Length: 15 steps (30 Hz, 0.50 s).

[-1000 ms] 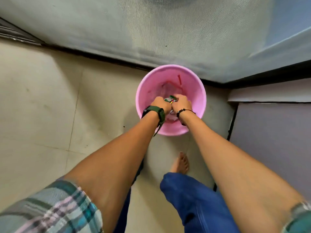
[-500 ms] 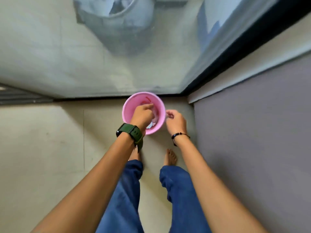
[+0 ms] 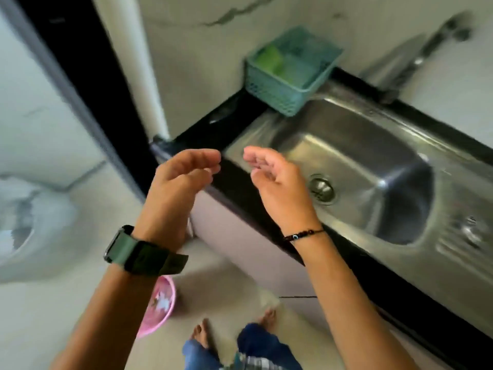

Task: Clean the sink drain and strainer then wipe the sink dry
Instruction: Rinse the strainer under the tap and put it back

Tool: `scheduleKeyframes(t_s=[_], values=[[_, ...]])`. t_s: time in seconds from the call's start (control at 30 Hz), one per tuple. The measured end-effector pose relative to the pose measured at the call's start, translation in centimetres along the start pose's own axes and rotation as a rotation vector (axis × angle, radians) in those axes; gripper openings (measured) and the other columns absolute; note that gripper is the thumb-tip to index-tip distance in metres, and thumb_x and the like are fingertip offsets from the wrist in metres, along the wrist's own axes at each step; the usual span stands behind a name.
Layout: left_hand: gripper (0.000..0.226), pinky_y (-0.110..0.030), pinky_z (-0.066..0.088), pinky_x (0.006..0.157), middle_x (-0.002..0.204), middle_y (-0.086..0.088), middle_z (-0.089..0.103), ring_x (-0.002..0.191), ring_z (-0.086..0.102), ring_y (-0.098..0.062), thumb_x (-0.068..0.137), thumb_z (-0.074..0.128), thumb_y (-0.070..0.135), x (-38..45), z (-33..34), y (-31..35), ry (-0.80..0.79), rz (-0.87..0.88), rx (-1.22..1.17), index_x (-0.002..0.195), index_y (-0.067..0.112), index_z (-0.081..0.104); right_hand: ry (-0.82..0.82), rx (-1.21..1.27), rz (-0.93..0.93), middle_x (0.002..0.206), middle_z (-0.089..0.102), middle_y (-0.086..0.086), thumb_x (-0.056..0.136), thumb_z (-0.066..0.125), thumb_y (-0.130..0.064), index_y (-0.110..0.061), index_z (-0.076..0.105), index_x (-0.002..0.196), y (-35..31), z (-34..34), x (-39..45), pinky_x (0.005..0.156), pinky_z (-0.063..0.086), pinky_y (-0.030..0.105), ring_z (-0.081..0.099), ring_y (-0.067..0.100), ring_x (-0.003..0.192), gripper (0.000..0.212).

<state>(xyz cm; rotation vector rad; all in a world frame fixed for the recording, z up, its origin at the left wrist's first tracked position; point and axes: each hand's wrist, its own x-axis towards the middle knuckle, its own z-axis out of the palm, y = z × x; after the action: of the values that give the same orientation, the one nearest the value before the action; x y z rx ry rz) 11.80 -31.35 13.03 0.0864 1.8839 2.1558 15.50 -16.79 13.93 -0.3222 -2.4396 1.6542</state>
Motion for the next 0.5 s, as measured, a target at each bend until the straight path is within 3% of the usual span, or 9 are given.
scheduleKeyframes(t_s=[0.1,0.23,0.4,0.5], values=[[0.034,-0.028,0.046,0.089,0.092,-0.001,0.066,0.101,0.061,-0.022,0.081,0.047,-0.006,1.9,5.8,1.0,-0.157,-0.005,0.062,0.086,0.022,0.066,0.195,0.023,0.048,0.107,0.064,-0.004,0.086,0.044,0.008,-0.011,0.061,0.116,0.6,-5.9,-0.4,0.092,0.044,0.01,0.058,0.001,0.099,0.038],[0.035,-0.024,0.046,0.084,0.089,-0.001,0.064,0.089,0.061,-0.016,0.083,0.043,-0.011,3.2,13.9,0.5,-0.343,-0.031,0.093,0.085,0.017,0.063,0.37,0.012,0.123,0.102,0.063,-0.007,0.087,0.045,0.005,-0.013,0.063,0.113,3.2,-12.0,-1.4,0.094,0.046,0.019,0.058,0.003,0.097,0.037],[0.029,-0.024,0.044,0.081,0.087,-0.005,0.062,0.091,0.056,-0.02,0.084,0.045,-0.008,3.2,22.5,-1.0,-0.497,-0.061,0.14,0.083,0.015,0.063,0.482,-0.029,0.17,0.102,0.064,-0.005,0.087,0.046,0.004,-0.011,0.063,0.113,6.2,-18.2,-2.0,0.082,0.041,0.0,0.057,0.001,0.094,0.035],[0.025,-0.035,0.043,0.09,0.093,-0.008,0.062,0.096,0.056,-0.023,0.083,0.049,-0.006,2.9,26.8,-1.8,-0.578,-0.096,0.163,0.084,0.014,0.064,0.54,-0.042,0.19,0.112,0.066,0.001,0.088,0.047,0.003,-0.01,0.062,0.116,7.5,-21.7,-2.5,0.092,0.045,0.014,0.058,0.004,0.099,0.034]])
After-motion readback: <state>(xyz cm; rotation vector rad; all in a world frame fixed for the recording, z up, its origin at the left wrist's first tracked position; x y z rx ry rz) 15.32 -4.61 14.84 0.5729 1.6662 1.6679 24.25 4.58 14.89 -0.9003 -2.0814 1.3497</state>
